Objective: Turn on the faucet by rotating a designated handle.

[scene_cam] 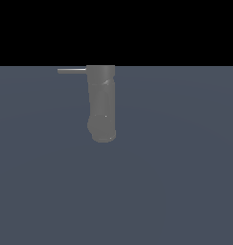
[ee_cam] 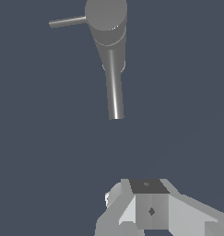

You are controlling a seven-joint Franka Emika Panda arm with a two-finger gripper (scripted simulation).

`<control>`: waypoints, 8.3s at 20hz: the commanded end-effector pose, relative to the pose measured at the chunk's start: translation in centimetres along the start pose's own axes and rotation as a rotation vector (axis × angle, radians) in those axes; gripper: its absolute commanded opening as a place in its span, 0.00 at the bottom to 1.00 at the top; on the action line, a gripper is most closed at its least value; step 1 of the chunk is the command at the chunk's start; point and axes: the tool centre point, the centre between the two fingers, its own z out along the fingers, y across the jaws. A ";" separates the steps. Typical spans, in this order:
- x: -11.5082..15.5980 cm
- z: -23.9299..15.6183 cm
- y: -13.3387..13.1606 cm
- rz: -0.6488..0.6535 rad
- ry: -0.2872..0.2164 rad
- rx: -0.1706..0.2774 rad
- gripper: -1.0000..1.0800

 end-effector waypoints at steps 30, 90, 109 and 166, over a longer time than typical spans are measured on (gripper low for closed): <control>15.4 4.6 -4.6 0.614 -0.043 0.045 0.00; 30.3 22.6 -15.4 1.476 0.067 -0.070 0.00; 25.4 22.6 -14.7 1.476 0.067 -0.070 0.00; 17.9 21.1 2.1 1.473 0.068 -0.070 0.00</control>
